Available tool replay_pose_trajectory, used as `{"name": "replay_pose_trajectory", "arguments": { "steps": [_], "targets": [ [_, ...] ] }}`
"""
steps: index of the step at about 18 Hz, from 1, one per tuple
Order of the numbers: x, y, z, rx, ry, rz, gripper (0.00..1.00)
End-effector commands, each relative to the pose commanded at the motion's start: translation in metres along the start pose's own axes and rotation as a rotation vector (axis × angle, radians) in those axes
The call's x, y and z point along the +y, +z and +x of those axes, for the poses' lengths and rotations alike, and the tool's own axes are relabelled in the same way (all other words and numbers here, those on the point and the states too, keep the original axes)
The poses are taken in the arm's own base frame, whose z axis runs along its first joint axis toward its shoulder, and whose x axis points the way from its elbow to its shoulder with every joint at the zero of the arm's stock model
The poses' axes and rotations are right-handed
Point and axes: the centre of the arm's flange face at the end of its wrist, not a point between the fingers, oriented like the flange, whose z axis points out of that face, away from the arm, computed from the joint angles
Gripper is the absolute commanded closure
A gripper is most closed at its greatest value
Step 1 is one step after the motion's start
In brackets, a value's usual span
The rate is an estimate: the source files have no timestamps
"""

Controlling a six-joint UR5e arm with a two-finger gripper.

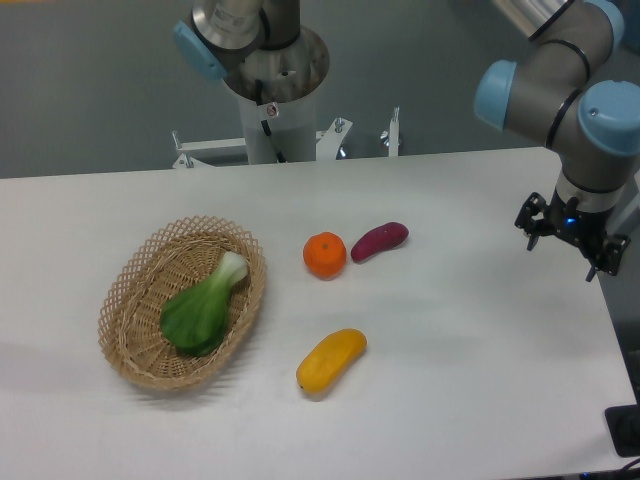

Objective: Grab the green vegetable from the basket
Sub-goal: 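Move the open gripper over the wicker basket toward the bok choy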

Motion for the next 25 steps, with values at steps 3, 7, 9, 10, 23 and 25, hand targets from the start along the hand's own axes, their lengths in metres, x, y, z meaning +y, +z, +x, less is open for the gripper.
{"name": "replay_pose_trajectory", "arguments": {
  "steps": [3, 7, 9, 10, 23, 25],
  "targets": [
    [0.0, 0.001, 0.001, 0.0, 0.0, 0.002, 0.0],
    [-0.01, 0.001, 0.007, 0.006, 0.003, 0.004, 0.0],
    [-0.022, 0.001, 0.013, 0.008, 0.007, 0.008, 0.0],
    [-0.028, -0.001, 0.016, 0.008, 0.001, 0.013, 0.0],
    [-0.154, -0.03, 0.121, 0.041, 0.018, 0.071, 0.0],
    [-0.185, -0.038, 0.146, 0.05, 0.026, 0.097, 0.0]
  ]
}}
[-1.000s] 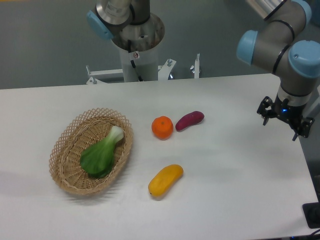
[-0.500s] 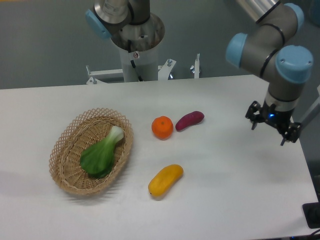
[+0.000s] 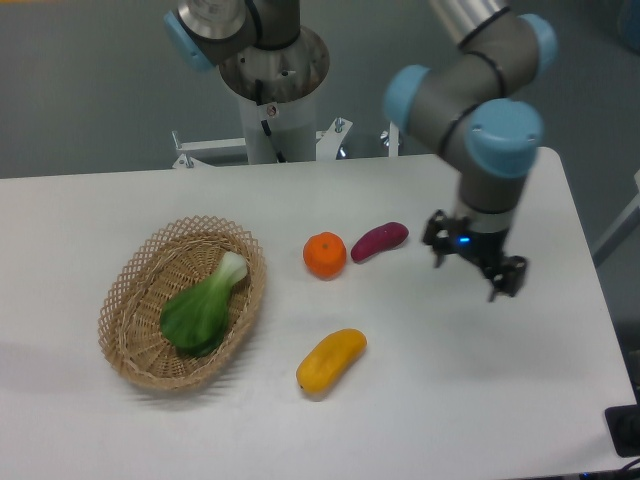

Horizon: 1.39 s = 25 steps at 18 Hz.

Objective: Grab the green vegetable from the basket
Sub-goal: 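Move the open gripper over the wicker basket toward the bok choy, then lower the open gripper into the basket around the bok choy stem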

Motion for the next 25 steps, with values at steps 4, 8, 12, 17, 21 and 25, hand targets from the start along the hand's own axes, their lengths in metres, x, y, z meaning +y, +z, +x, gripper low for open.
{"name": "replay_pose_trajectory", "arguments": {
  "steps": [4, 8, 12, 17, 21, 25],
  "targets": [
    [-0.066, 0.007, 0.05, 0.028, -0.004, 0.013, 0.0],
    [-0.117, 0.023, 0.096, 0.066, -0.06, 0.009, 0.0],
    [-0.146, 0.039, 0.146, 0.11, -0.013, -0.011, 0.0],
    [-0.164, 0.062, 0.198, 0.154, 0.004, -0.053, 0.0],
    [-0.173, 0.077, 0.216, 0.171, -0.029, -0.075, 0.0],
    [-0.179, 0.091, 0.22, 0.167, -0.064, -0.079, 0.0]
  ]
}}
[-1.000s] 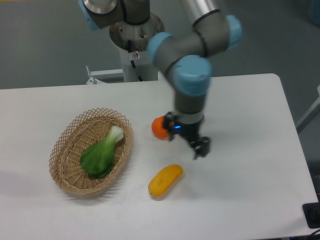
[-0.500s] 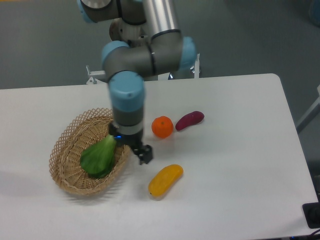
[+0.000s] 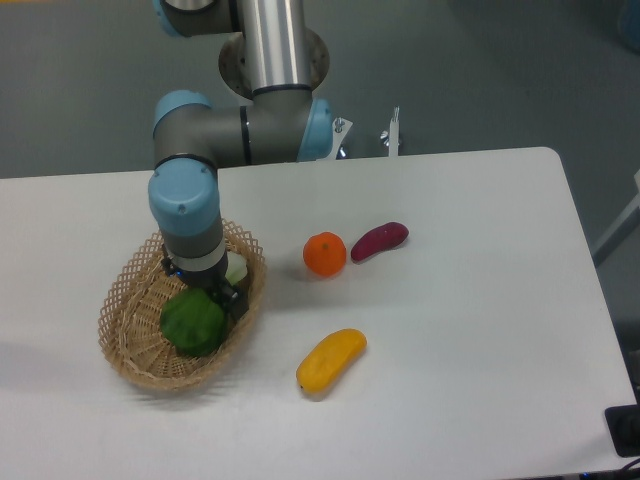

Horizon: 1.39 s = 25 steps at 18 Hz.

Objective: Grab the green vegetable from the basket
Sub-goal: 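Lower the open gripper into the basket around the bok choy stem, then close the gripper on the bok choy stem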

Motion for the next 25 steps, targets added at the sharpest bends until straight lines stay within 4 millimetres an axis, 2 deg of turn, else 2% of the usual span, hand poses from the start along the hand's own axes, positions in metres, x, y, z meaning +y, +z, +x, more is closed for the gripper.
{"name": "replay_pose_trajectory", "arguments": {
  "steps": [3, 7, 16, 18, 19, 20, 21, 25],
  "targets": [
    [-0.004, 0.009, 0.008, 0.011, 0.008, -0.014, 0.0],
    [-0.008, 0.023, 0.01, 0.013, -0.066, -0.039, 0.0],
    [-0.019, 0.036, 0.01, -0.087, -0.101, -0.072, 0.02],
    [-0.019, 0.033, 0.011, -0.088, -0.1, -0.068, 0.47],
    [-0.019, 0.031, 0.011, -0.09, -0.101, -0.065, 0.66],
    [-0.019, 0.03, 0.011, -0.092, -0.101, -0.063, 0.8],
    [-0.019, 0.03, 0.011, -0.091, -0.101, -0.064, 0.87],
    [-0.017, 0.007, 0.014, -0.091, -0.103, -0.033, 0.95]
  ]
}}
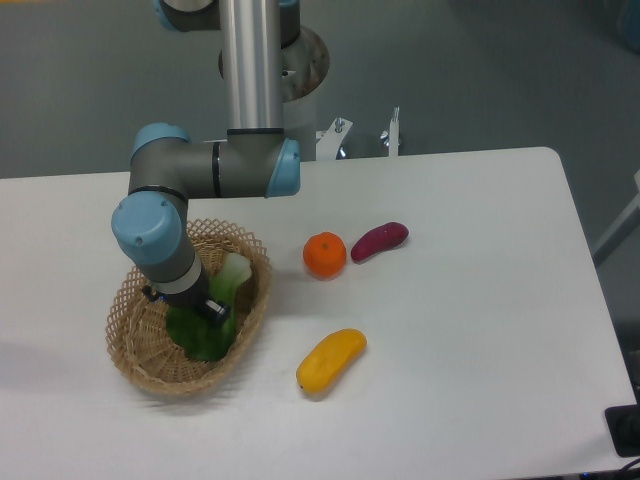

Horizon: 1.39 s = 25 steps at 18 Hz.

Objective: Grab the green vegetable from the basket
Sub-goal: 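Close the gripper on the bok choy stem, then lift the bok choy out of the basket and carry it aside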

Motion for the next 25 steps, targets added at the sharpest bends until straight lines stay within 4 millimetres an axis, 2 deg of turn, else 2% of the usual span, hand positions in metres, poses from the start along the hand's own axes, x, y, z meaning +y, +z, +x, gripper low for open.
{"name": "replay_pose_trajectory", "arguments": {
  "steps": [6, 9, 13, 17, 20, 23, 25],
  "targets": [
    [0.009, -0.05, -0.012, 0.031, -0.036, 0.126, 0.96],
    [0.012, -0.065, -0.019, 0.042, -0.053, 0.169, 0.96],
    [0.021, -0.1, -0.042, 0.047, -0.091, 0.258, 0.95],
    [0.033, -0.13, -0.088, -0.005, -0.086, 0.311, 0.94],
    [0.05, -0.155, -0.133, -0.039, -0.113, 0.323, 0.94],
    [0.084, -0.154, -0.182, -0.027, -0.177, 0.284, 0.94],
    [0.105, -0.146, -0.204, -0.014, -0.17, 0.252, 0.94]
  ]
}}
